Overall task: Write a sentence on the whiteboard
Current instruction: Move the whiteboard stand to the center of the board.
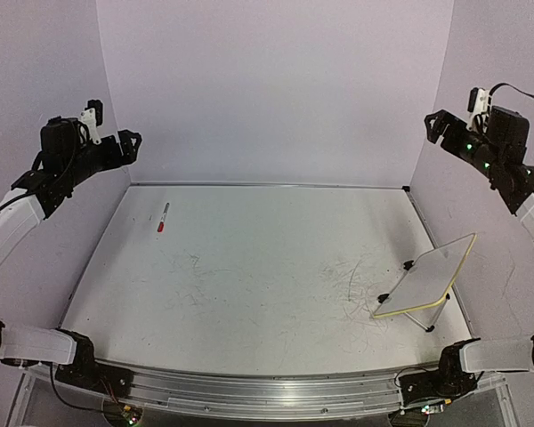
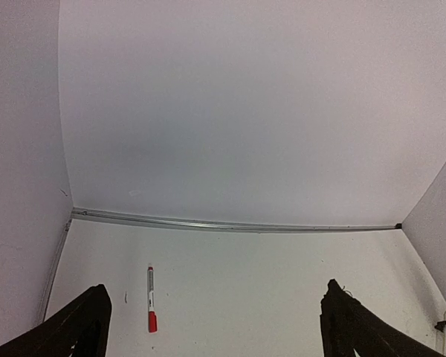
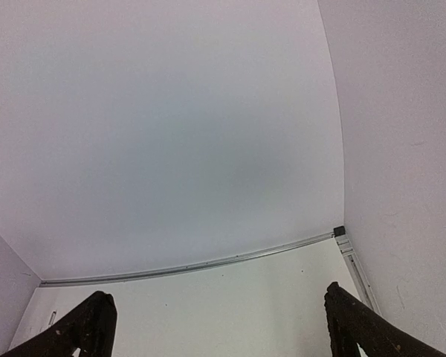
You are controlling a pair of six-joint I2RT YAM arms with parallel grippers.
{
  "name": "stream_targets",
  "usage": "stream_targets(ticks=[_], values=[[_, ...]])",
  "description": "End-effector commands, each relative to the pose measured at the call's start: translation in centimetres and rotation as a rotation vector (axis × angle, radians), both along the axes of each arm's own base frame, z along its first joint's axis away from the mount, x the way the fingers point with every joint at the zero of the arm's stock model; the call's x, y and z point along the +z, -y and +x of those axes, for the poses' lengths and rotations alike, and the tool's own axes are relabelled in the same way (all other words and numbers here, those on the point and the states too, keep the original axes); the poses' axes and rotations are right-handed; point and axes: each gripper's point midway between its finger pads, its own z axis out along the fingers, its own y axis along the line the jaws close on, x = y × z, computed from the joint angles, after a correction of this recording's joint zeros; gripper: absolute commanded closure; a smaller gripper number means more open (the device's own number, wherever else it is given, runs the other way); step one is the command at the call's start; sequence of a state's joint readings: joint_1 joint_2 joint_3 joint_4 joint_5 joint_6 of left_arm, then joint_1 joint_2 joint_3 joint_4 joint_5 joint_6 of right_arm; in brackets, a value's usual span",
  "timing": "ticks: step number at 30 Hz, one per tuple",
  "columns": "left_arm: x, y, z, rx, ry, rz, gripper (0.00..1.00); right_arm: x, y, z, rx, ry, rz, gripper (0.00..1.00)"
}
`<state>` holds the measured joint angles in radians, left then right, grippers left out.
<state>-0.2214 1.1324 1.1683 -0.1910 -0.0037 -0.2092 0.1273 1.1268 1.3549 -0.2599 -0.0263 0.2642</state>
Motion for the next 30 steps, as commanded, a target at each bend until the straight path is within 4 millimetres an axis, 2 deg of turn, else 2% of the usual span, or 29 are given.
stream_targets(ticks=[1, 4, 8, 12, 15, 20, 25, 28, 30], values=[[0.2, 1.1, -0.3, -0.071, 0.001, -0.001, 0.01, -0.5, -1.8, 1.0, 0.075, -0.037, 0.003, 0.02], [-0.7, 1.4, -0.1, -0.084, -0.024, 0.004, 0.01, -2.3, -3.7, 2.0, 0.127, -0.100, -0.017, 0.02], [-1.9, 1.8, 0.1, -0.104, -0.056, 0.006, 0.01, -5.6, -8.0, 2.9, 0.205, -0.206, -0.111, 0.02], [-3.1, 2.1, 0.2, -0.122, -0.084, 0.007, 0.00, -11.3, -11.9, 3.4, 0.272, -0.360, -0.253, 0.02], [-3.9, 2.4, 0.2, -0.133, -0.105, 0.010, 0.00, -16.8, -13.1, 3.7, 0.264, -0.516, -0.409, 0.02], [-5.1, 2.5, 0.3, -0.145, -0.130, 0.025, 0.01, -24.9, -12.8, 2.4, 0.238, -0.748, -0.660, 0.08], [-6.1, 2.7, 0.2, -0.156, -0.154, 0.040, 0.00, -30.1, -10.5, 0.4, 0.241, -0.902, -0.817, 0.08], [-6.6, 2.8, -0.1, -0.168, -0.165, 0.040, 0.00, -33.3, -9.5, -1.5, 0.294, -1.015, -0.826, 0.07], [-7.2, 3.1, -0.3, -0.183, -0.177, 0.036, 0.01, -34.7, -8.0, -2.5, 0.266, -1.075, -0.832, 0.08]])
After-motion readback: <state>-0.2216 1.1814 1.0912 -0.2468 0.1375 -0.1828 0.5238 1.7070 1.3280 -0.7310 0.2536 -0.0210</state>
